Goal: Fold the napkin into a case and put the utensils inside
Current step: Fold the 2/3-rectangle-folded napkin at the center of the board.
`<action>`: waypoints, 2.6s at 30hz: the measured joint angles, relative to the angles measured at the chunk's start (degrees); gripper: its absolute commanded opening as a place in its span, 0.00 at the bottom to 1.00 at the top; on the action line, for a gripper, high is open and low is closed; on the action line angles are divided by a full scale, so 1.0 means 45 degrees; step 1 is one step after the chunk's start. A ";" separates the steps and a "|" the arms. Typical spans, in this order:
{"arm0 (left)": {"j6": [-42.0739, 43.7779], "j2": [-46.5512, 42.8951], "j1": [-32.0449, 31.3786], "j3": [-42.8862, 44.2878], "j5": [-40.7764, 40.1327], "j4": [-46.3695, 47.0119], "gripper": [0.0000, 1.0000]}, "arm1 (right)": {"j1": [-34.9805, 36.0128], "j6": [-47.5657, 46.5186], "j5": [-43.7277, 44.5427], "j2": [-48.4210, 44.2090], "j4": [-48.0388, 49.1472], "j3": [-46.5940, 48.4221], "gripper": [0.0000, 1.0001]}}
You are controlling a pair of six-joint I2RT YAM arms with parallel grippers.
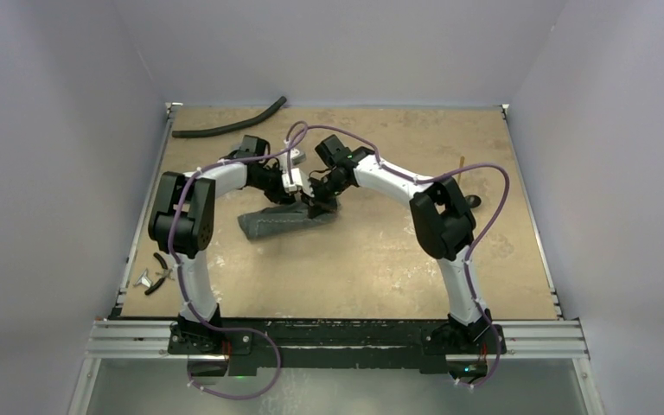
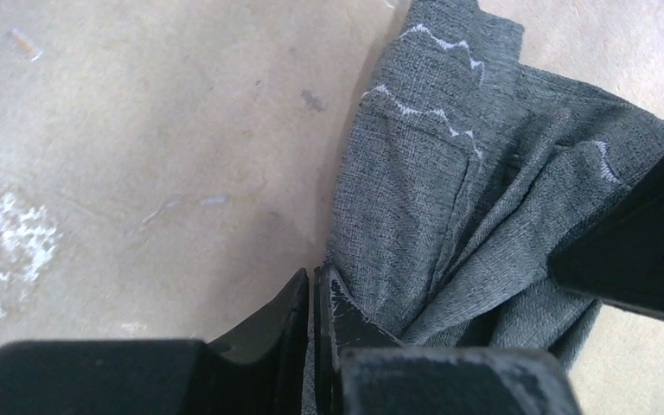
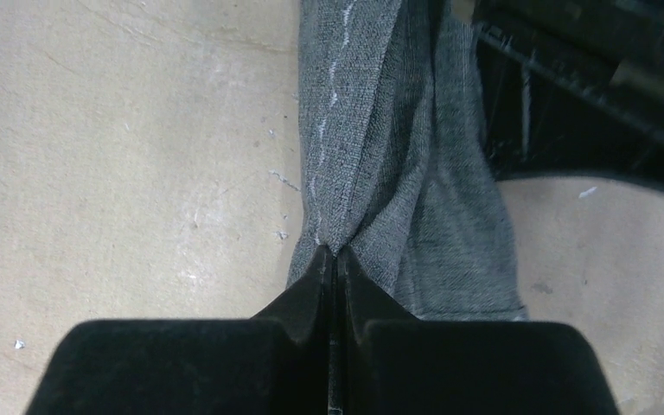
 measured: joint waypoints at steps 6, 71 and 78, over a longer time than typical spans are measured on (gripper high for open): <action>0.0554 0.0010 -0.0384 -0.0005 0.0219 -0.0112 0.01 | 0.0151 -0.0068 0.0010 0.0131 -0.0345 0.0403 0.01; 1.1968 -0.3478 0.1292 0.1161 0.0131 -0.9743 0.33 | -0.0937 0.1501 -0.2195 0.3133 -0.0272 0.2637 0.01; 1.5548 -0.6382 0.1273 -0.2249 -0.2108 -0.9457 0.67 | -0.1005 0.2021 -0.2511 0.3521 -0.0665 0.3167 0.01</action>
